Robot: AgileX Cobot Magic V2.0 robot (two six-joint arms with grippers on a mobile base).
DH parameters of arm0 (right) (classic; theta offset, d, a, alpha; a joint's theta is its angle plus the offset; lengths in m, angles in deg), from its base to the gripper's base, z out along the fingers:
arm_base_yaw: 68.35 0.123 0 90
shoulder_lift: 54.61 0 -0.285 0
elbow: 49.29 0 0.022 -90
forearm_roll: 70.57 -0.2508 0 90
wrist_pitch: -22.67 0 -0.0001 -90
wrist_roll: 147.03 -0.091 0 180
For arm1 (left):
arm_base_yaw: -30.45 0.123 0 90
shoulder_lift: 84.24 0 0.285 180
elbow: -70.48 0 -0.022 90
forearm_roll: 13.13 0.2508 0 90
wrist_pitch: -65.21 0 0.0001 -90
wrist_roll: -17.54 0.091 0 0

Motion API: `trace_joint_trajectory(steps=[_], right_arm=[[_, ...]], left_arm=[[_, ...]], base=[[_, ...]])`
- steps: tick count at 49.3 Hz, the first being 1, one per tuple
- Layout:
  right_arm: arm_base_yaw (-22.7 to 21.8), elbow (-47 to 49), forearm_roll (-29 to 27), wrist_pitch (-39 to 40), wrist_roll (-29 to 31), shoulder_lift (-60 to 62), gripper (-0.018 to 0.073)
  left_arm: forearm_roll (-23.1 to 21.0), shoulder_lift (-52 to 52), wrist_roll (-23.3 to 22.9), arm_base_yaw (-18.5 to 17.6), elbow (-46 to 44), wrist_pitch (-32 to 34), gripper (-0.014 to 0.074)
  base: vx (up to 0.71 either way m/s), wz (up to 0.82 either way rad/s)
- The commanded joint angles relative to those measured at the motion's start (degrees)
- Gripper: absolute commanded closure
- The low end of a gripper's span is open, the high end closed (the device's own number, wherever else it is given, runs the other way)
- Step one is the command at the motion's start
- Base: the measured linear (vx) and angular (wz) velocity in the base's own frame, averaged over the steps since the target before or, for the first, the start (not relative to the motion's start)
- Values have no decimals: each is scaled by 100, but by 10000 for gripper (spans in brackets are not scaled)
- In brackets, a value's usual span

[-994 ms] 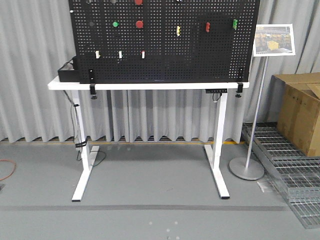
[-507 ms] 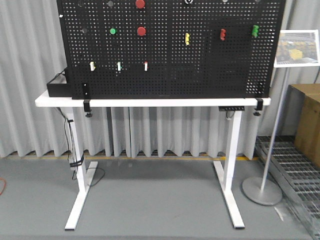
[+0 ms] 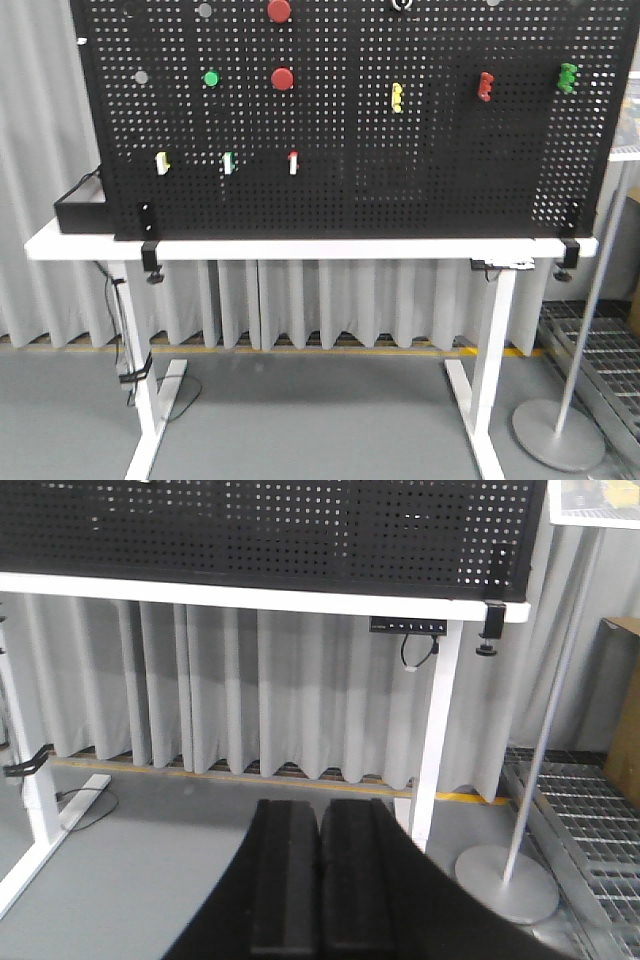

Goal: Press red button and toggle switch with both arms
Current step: 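Drive the base forward up to the black pegboard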

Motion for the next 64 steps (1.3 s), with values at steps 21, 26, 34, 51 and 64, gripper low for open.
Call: trace_joint_trajectory(steps=[21, 26, 34, 51, 64], right_arm=[[-27, -66, 59, 480, 49, 87, 562], [-27, -66, 59, 480, 49, 87, 562], [-27, -66, 59, 480, 49, 87, 562], [-27, -66, 59, 480, 49, 87, 562], [-27, -66, 59, 480, 49, 87, 562]], left_arm=[[-18, 90, -33, -35, 190, 454, 595], [-18, 90, -33, -35, 190, 454, 595], [-18, 90, -33, -35, 190, 454, 595], [-18, 90, -33, -35, 190, 454, 595], [-18, 90, -33, -35, 190, 454, 595]], base=[[44, -1], [44, 0], [45, 2], [40, 1], [21, -2]])
